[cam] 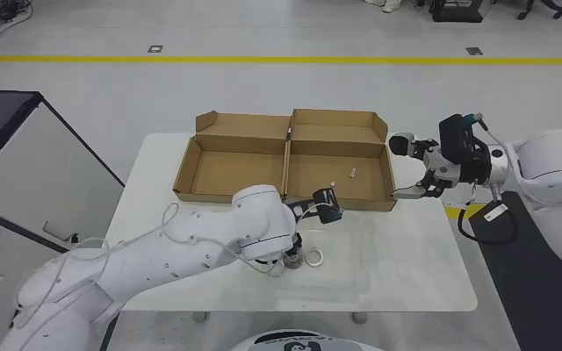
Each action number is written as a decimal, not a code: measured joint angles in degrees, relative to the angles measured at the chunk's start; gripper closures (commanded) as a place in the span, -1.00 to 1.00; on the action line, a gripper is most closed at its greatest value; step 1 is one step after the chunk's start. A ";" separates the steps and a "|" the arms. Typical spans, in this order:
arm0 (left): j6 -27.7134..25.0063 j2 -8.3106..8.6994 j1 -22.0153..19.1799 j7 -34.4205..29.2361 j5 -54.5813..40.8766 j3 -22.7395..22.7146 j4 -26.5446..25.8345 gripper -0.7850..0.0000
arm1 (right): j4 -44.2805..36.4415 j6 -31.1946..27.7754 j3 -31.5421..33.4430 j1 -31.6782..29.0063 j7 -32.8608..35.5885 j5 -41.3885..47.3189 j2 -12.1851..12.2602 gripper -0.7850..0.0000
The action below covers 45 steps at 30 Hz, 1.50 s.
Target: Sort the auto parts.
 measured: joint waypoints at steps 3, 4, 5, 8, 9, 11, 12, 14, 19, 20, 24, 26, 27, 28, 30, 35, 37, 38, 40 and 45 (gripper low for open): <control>2.71 -0.05 -5.61 0.00 -5.28 4.49 0.30 -1.00 | 0.00 0.00 0.00 0.00 0.00 0.00 0.00 -1.00; 3.34 -0.13 -7.12 0.00 -6.58 5.71 0.40 -1.00 | 0.00 0.00 0.00 0.00 0.00 0.00 0.00 -1.00; 3.89 -0.23 -8.54 0.00 -7.67 6.83 0.50 -1.00 | 0.00 0.00 0.00 0.00 0.00 0.00 0.00 -1.00; 5.05 -0.73 -12.12 0.00 -9.94 9.59 1.05 -1.00 | 0.00 0.00 0.00 0.00 0.00 0.00 0.00 -1.00; 5.00 -0.97 -12.59 0.00 -10.35 9.74 1.39 -1.00 | 0.00 0.00 0.00 0.00 0.00 0.00 0.00 -1.00; 4.49 -1.32 -12.52 0.00 -10.34 9.67 1.99 -1.00 | 0.00 0.00 0.00 0.00 0.00 0.00 0.00 -1.00; 4.09 -1.55 -12.29 0.00 -9.85 9.64 2.30 -1.00 | 0.00 0.00 0.00 0.00 0.00 0.00 0.00 -1.00; 3.74 -1.93 -11.95 0.00 -8.78 9.62 2.19 -1.00 | 0.00 0.00 0.00 0.00 0.00 0.00 0.00 -1.00; 1.08 -3.11 -9.83 0.00 -5.85 9.63 2.60 -1.00 | 0.00 0.00 0.00 0.00 0.00 0.00 0.00 -1.00; 0.24 -3.38 -9.21 0.00 -4.87 9.63 2.88 -1.00 | 0.00 0.00 0.00 0.00 0.00 0.00 0.00 -1.00; -2.06 -4.91 -6.91 0.83 -2.47 9.63 3.75 -1.00 | 0.00 0.00 0.00 0.00 0.00 0.00 0.00 -1.00; -2.99 -5.59 -6.46 1.36 -2.14 9.63 4.42 -1.00 | 0.00 0.00 0.00 0.00 0.00 0.00 0.00 -1.00; -3.73 -6.03 -6.27 1.72 -1.98 9.63 4.87 -1.00 | 0.00 0.00 0.00 0.00 0.00 0.00 0.00 -1.00; -4.31 -6.36 -6.12 1.99 -1.93 9.63 5.25 -1.00 | 0.00 0.00 0.00 0.00 0.00 0.00 0.00 -1.00; -5.94 -7.14 -5.78 2.56 -1.93 9.63 6.26 -1.00 | 0.00 0.00 0.00 0.00 0.00 0.00 0.00 -1.00; -9.62 -9.02 -5.01 3.95 -2.43 9.63 9.43 -1.00 | 0.00 0.00 0.00 0.00 0.00 0.00 0.00 -1.00; -10.70 -9.86 -4.78 4.34 -2.78 9.63 10.77 -1.00 | 0.00 0.00 0.00 0.00 0.00 0.00 0.00 -1.00; -11.06 -10.21 -4.72 4.45 -2.91 9.63 11.36 -1.00 | 0.00 0.00 0.00 0.00 0.00 0.00 0.00 -1.00; -11.81 -10.98 -4.56 4.67 -3.25 9.63 12.61 -1.00 | 0.00 0.00 0.00 0.00 0.00 0.00 0.00 -1.00; -13.47 -12.63 -4.09 5.33 -4.72 9.63 15.58 -1.00 | 0.00 0.00 0.00 0.00 0.00 0.00 0.00 -1.00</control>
